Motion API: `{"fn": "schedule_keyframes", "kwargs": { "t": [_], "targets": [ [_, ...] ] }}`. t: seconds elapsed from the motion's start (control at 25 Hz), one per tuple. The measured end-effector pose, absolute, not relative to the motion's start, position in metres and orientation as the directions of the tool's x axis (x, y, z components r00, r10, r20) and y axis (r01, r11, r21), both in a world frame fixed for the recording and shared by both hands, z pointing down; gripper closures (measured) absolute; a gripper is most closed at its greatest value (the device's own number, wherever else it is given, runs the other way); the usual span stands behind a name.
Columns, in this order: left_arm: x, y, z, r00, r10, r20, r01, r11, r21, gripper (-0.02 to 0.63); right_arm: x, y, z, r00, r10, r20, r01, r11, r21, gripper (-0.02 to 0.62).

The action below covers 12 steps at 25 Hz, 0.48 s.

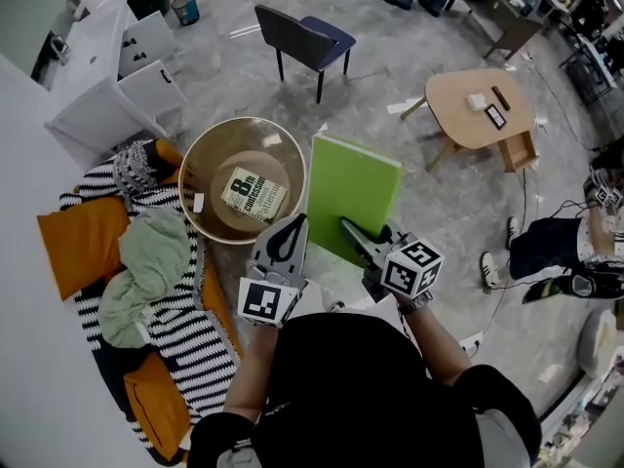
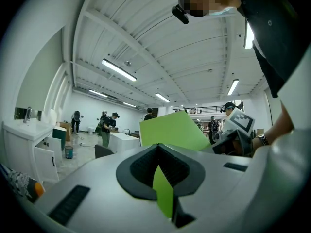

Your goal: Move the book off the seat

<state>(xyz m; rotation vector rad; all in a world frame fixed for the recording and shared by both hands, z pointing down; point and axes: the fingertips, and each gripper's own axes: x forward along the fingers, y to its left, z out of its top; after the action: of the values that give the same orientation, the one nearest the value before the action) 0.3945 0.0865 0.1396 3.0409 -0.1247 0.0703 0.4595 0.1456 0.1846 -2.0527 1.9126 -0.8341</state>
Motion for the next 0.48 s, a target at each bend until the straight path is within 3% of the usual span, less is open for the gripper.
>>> {"fn": "schedule_keyframes", "kwargs": {
  "t": [0.48],
  "targets": [
    [0.412, -0.004, 0.145, 0.996, -0.082, 0.032, -0.085, -0.992, 0.089, 0.598, 0.470, 0.048, 0.203, -0.044, -0.962, 0.271, -0.838, -0.112, -0.534, 0.465]
  ]
}}
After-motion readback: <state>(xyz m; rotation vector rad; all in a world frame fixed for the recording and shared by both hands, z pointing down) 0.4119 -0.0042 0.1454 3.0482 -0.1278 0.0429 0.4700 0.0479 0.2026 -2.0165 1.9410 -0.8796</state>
